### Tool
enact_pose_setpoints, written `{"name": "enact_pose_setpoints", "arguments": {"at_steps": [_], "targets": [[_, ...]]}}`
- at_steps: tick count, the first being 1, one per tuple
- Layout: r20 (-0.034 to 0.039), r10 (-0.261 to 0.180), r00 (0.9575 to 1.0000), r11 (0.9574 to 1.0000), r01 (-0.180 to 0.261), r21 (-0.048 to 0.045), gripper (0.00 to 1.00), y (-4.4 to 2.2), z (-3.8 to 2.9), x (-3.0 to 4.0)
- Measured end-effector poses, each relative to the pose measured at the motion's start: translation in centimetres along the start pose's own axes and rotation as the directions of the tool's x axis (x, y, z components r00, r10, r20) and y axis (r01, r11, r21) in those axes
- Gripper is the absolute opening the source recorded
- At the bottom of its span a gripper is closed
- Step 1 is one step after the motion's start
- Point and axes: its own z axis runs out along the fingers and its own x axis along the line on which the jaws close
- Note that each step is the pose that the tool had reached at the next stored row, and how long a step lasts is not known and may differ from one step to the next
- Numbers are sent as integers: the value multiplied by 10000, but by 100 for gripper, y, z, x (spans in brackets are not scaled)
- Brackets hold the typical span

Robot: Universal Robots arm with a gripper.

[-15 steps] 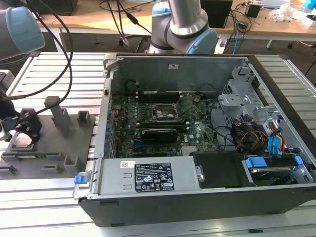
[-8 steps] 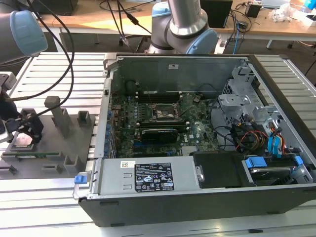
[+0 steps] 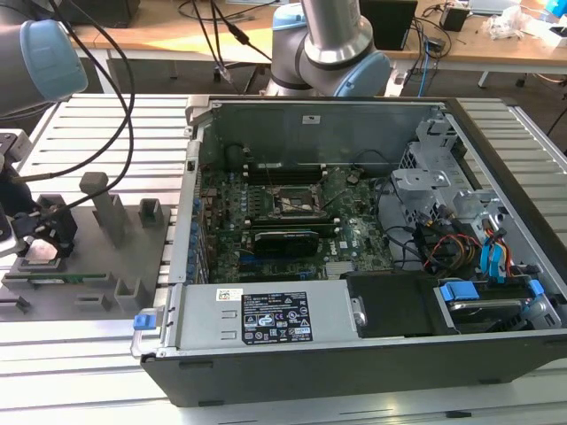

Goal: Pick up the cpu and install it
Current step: 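Pick up the cpu and move it towards the insertion slot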

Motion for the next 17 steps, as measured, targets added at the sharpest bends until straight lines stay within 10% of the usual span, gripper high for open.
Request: {"name": "enact_pose_setpoints", "arguments": {"at_steps": [17], "targets": [[0,0,10000,10000,0,-1,55,2,-52,-1]]}}
